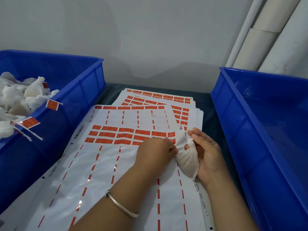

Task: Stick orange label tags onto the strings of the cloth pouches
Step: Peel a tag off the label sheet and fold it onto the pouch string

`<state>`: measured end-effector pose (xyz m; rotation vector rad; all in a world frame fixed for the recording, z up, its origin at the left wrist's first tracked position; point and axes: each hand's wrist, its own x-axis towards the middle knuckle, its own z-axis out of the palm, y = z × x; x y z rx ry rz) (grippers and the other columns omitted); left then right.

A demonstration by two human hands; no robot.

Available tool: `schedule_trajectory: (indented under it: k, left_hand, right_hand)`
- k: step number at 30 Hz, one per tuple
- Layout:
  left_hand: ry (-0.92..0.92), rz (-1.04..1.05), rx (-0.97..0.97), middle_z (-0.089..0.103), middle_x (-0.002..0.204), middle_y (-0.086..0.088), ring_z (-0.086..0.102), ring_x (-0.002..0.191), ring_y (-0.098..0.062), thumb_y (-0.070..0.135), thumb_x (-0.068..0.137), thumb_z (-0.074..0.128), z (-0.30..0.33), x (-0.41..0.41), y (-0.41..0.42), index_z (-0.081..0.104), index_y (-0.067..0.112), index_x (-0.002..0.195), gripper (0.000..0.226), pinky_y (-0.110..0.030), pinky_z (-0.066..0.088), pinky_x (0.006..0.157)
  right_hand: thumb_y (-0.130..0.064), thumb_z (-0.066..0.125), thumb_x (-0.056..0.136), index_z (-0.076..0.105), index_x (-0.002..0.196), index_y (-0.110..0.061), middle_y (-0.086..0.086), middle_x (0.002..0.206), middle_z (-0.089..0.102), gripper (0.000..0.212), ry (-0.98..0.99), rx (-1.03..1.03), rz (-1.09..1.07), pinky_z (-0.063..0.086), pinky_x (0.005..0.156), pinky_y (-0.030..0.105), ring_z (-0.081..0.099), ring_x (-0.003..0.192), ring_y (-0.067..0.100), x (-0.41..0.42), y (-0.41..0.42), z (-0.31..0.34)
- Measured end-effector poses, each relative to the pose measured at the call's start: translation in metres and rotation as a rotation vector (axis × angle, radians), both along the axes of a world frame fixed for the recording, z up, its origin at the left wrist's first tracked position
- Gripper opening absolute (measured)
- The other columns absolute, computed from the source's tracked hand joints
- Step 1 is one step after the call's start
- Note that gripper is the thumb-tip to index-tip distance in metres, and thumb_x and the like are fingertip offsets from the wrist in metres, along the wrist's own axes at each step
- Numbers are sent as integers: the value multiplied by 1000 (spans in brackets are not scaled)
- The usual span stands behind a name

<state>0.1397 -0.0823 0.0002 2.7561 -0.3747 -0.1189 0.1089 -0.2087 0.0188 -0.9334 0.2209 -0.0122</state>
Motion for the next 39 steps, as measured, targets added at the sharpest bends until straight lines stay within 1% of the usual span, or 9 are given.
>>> schedule_trajectory:
  k: [3, 7, 12, 14, 18, 22, 29, 34, 39]
  left_hand:
    - [-62, 5, 26, 62, 121, 5, 61, 98, -14, 44, 95, 39, 3, -1, 0, 61, 26, 121, 38, -26, 42, 97]
    - [-82, -10, 47, 62, 120, 3, 61, 96, -14, 43, 96, 37, 6, -2, -1, 61, 25, 120, 38, -26, 42, 94]
    - [-52, -44, 64, 57, 128, 3, 57, 107, -16, 39, 96, 40, 6, -4, 1, 56, 24, 126, 36, -29, 38, 103]
    - [-37, -75, 42, 56, 129, 5, 56, 109, -15, 39, 96, 40, 6, -3, 5, 57, 26, 125, 36, -31, 39, 103]
    - [-20, -113, 71, 56, 130, 5, 56, 109, -16, 40, 96, 39, 7, 0, 8, 56, 29, 126, 36, -31, 41, 101]
    - [-81, -94, 69, 59, 125, 6, 58, 103, -13, 42, 96, 38, 5, 0, 6, 59, 30, 122, 35, -26, 40, 100]
    - [-111, -66, 26, 60, 124, 5, 59, 103, -12, 43, 96, 36, 2, -2, 5, 61, 26, 120, 38, -25, 38, 100]
    - [-63, -33, -92, 52, 134, 6, 51, 115, -12, 41, 95, 39, -7, -10, 5, 53, 26, 128, 39, -25, 27, 108]
    - [-121, -5, -65, 61, 122, 5, 59, 101, -13, 42, 95, 39, -2, -6, 3, 60, 27, 118, 35, -25, 37, 98]
  right_hand:
    - [-15, 68, 67, 77, 71, -15, 6, 101, 74, 10, -2, -1, 5, 57, 58, 34, 72, 87, 25, -1, 0, -1]
    - [-16, 67, 68, 78, 72, -16, 6, 101, 74, 11, -3, -19, 5, 57, 58, 34, 72, 87, 24, -1, -1, -1]
    - [-16, 67, 70, 78, 74, -16, 6, 103, 73, 11, -5, -19, 7, 57, 60, 34, 72, 90, 25, 0, -1, -3]
    - [-17, 68, 69, 78, 75, -16, 6, 103, 73, 11, -6, -12, 16, 57, 59, 34, 72, 90, 25, 0, -2, -3]
    - [-17, 68, 69, 78, 76, -17, 6, 103, 73, 12, -9, -16, 20, 57, 61, 36, 72, 90, 26, 1, -2, -4]
    - [-17, 67, 69, 78, 75, -18, 5, 101, 74, 12, -15, -17, 8, 57, 60, 34, 72, 89, 24, 2, -2, -4]
    - [-18, 67, 70, 78, 76, -17, 6, 101, 74, 12, 0, -35, 9, 57, 60, 34, 72, 90, 24, 1, -3, -4]
    - [-13, 64, 76, 78, 74, -17, 7, 101, 74, 14, -4, -26, 1, 58, 61, 35, 71, 90, 25, 1, -2, -3]
    - [-12, 63, 79, 77, 76, -16, 8, 103, 73, 15, 3, -24, 0, 60, 69, 40, 71, 94, 27, 0, -2, -3]
